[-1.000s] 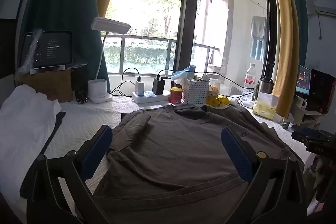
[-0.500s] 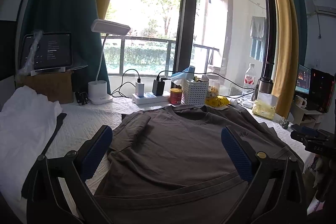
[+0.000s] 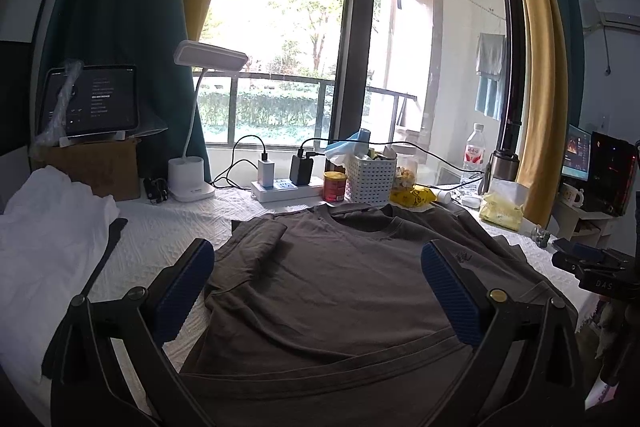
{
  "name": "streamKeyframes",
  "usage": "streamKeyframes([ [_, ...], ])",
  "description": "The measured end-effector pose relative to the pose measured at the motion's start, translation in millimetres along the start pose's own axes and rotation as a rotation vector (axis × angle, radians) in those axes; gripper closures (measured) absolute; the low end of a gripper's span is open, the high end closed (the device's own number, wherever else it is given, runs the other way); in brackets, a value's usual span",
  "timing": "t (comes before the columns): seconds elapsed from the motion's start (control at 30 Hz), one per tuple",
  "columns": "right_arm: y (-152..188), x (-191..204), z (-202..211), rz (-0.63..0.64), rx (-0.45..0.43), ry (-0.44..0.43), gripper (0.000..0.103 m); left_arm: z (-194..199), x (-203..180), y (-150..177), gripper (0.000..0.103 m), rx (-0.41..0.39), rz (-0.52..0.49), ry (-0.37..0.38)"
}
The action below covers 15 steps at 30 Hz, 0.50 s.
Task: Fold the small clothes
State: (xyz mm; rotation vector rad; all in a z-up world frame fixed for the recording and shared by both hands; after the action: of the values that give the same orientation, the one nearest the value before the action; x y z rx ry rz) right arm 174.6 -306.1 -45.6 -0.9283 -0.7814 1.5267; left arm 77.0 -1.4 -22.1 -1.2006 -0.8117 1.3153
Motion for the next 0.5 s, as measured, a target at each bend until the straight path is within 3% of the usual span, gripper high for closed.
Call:
streamKeyframes([
  [0.5, 1.1, -1.1, -0.4, 0.0, 0.002, 0.0, 0.03, 0.9, -1.4, -0.9, 0.001, -0.001, 0.002, 0.004],
])
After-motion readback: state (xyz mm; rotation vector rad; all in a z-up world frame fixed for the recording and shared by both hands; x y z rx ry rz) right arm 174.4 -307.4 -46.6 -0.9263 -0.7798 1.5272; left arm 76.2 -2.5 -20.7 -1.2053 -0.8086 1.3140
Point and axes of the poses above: each gripper's, at about its wrist camera, not at the fingertips, and z roughly against the way its jaws point, x to its left, y to its underside, the point moved 9 cm from there along -z, roughly the way its jaws point, and after that the axes turned 13 degrees about y, right-handed, at the moved point
